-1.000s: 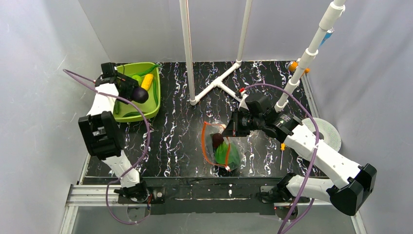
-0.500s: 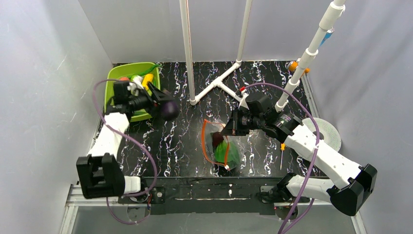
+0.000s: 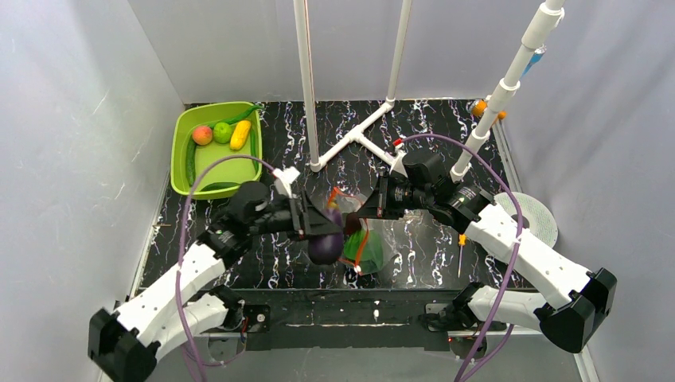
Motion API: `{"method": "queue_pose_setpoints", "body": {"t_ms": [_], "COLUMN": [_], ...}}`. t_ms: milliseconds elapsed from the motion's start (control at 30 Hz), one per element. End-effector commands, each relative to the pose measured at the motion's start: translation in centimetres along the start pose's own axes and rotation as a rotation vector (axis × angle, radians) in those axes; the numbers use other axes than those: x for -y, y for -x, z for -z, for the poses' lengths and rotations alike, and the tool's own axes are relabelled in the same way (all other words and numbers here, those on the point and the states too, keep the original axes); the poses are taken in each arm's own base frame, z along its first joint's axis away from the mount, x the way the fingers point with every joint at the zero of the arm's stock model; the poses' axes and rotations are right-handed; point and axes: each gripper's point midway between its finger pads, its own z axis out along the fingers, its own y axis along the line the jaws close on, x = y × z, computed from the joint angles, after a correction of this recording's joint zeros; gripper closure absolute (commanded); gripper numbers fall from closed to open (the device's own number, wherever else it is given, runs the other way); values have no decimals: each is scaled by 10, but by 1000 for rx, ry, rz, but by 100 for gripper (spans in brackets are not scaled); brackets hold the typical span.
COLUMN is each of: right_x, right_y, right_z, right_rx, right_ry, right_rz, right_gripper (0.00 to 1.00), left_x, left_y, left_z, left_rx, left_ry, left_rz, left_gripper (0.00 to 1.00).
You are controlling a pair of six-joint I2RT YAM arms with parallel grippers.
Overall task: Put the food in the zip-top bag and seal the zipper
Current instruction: Place the fake vegetable in the zipper food storage bag.
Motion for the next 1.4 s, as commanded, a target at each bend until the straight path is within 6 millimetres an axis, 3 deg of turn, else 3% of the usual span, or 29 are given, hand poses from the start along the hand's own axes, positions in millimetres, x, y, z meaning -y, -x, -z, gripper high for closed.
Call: {"method": "queue_pose_setpoints", "body": {"t_ms": [0, 100, 167, 333, 533, 667, 733, 767, 800, 1033, 1367], "right_x": [-31, -31, -29, -30, -35, -38, -40, -41, -42, -43, -29], "right_y": [14, 14, 11, 5, -2, -5, -3, -2, -1, 6, 7], "right_z": [11, 13, 11, 8, 5, 8, 12, 14, 16, 21, 24], "right_rx": [43, 50, 41, 9, -26, -30, -12, 0, 11, 60, 87], "right_ry": [113, 113, 110, 141, 174, 189, 191, 195, 198, 193, 128], "right_rz": [13, 16, 14, 26, 58, 65, 62, 61, 59, 54, 72], "right_gripper": [99, 99, 99, 99, 99, 99, 99, 99, 99, 99, 99], "left_x": [2, -18, -21, -10, -9, -18, -27, -29, -28, -26, -5], "left_y": [-12, -21, -25, -14, -3, 9, 15, 18, 20, 16, 23], "left_z": [-24, -32, -36, -41, -62, -74, -74, -73, -72, -64, -6], "left_rx": [-59, -136, -177, -153, -138, -94, -31, 7, 36, 33, 109], "left_ry": [37, 157, 178, 191, 177, 208, 248, 262, 268, 307, 329], "left_rz": [27, 138, 181, 232, 344, 362, 335, 313, 286, 190, -66], "left_gripper": [61, 61, 60, 50, 43, 41, 35, 11, 3, 2, 2]}}
